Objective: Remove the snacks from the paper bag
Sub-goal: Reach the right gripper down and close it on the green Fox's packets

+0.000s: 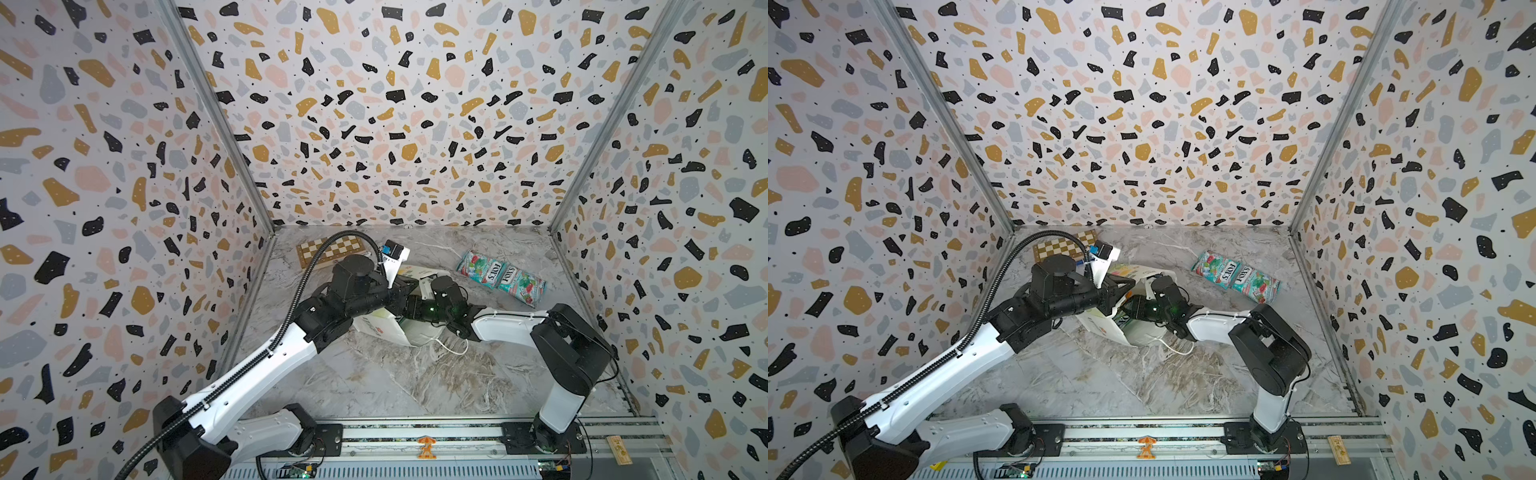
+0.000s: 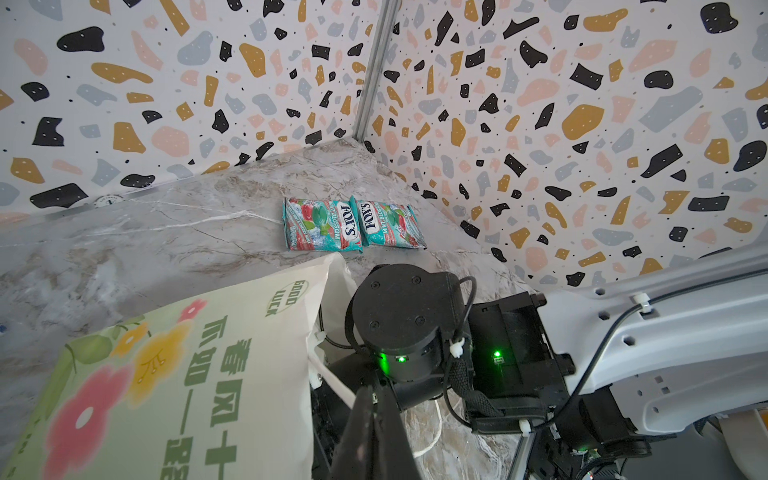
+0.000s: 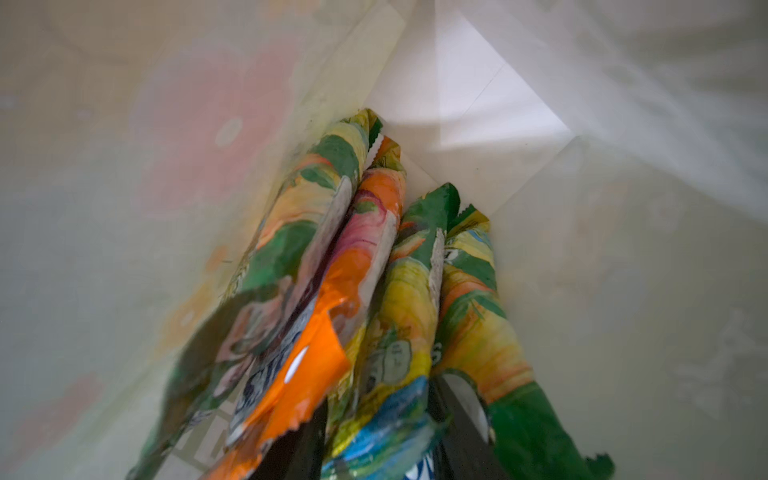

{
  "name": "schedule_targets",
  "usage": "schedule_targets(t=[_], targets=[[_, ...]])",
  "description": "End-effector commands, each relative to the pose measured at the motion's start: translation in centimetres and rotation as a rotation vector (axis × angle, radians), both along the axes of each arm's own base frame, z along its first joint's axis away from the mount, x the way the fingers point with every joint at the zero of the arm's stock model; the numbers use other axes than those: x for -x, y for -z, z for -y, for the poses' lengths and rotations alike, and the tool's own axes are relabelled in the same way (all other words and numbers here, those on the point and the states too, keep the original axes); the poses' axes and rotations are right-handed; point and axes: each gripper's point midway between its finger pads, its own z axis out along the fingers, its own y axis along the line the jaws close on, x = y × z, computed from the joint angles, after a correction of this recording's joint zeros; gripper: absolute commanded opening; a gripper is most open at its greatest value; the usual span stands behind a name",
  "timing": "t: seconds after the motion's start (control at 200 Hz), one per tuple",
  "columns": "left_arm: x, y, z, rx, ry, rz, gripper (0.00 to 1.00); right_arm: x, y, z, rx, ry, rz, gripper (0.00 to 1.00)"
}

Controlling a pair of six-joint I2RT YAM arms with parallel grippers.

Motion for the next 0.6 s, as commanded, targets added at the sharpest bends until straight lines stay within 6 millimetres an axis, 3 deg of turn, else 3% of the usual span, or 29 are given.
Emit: schedule_targets(t=[0.0,0.175,0.315,0.596], targets=[[0.5,-1.4,0.4,0.028,0.033,0.051,0.00,-1.2,-0.5,-0.3,-0.007,0.031,0.005,0.41],[0.1,-1.0,0.0,0.013,0.001,0.049,0.00,-1.0,-0.6,-0.3,-0.008,0.019,0.026,0.15],[-0.5,-0.3,-0.6,-0.019,-0.051,0.043,0.00,-0.7,-1.1,0.3,0.008,0.012,0.058,0.00],[-1.9,0.8,-2.3,-0.083,-0.168,0.037,0.00,-0.1,-2.8,1.6,0.028,0.006,0.132,0.00]])
